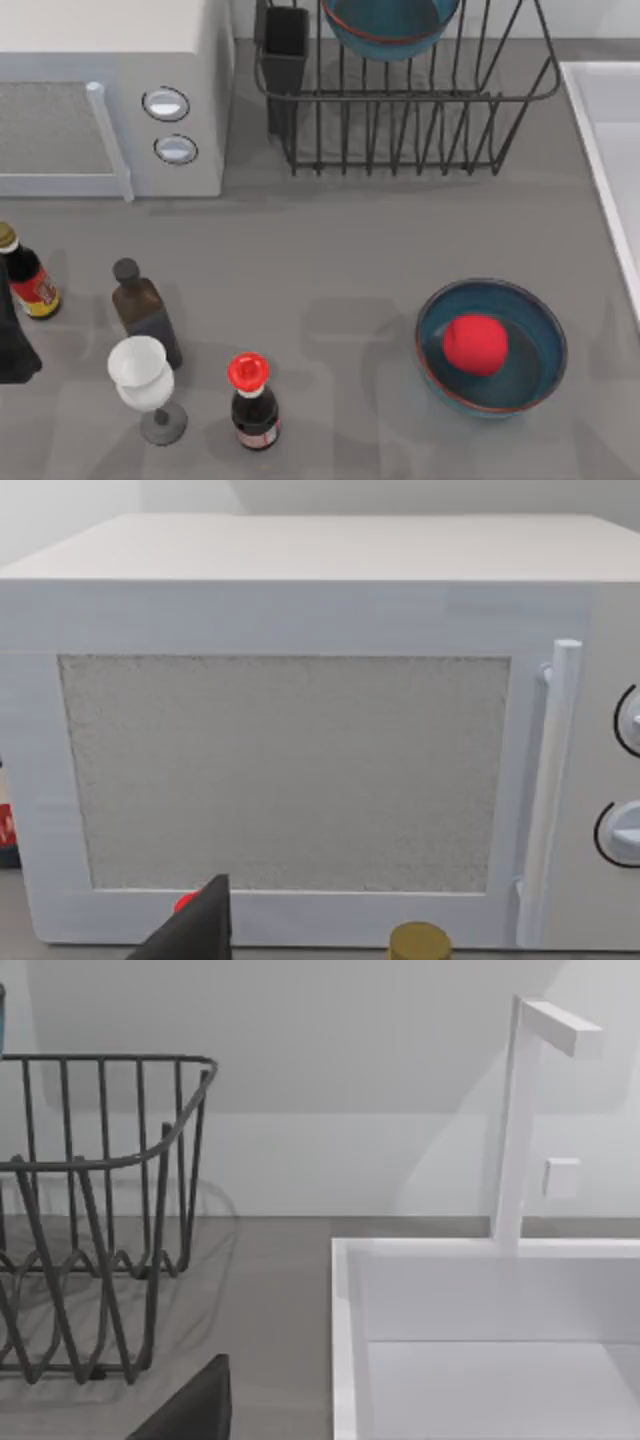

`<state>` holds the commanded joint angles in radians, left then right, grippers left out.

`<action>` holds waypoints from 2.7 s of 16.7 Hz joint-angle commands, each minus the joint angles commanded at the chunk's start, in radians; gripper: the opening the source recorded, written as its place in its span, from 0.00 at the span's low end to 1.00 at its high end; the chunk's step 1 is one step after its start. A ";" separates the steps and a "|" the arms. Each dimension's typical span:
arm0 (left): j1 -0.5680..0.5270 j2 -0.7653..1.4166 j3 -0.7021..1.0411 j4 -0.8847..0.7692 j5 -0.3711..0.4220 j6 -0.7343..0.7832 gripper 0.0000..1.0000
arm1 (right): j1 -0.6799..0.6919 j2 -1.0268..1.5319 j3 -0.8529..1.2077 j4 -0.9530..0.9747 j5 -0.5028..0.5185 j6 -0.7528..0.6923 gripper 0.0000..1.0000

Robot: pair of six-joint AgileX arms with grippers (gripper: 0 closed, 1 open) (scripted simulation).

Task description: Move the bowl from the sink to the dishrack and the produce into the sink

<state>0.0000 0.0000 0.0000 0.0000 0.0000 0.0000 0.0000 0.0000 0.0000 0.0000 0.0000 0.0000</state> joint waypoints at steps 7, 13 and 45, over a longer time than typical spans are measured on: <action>0.000 0.000 0.000 0.000 0.000 0.000 1.00 | 0.030 0.062 0.046 -0.054 -0.002 0.025 1.00; 0.000 0.000 0.000 0.000 0.000 0.000 1.00 | 0.196 0.469 0.345 -0.344 -0.028 0.176 1.00; 0.000 0.000 0.000 0.000 0.000 0.000 1.00 | 0.626 1.943 1.224 -0.836 0.000 0.642 1.00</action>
<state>0.0000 0.0000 0.0000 0.0000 0.0000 0.0000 0.6257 1.9432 1.2238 -0.8357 0.0003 0.6425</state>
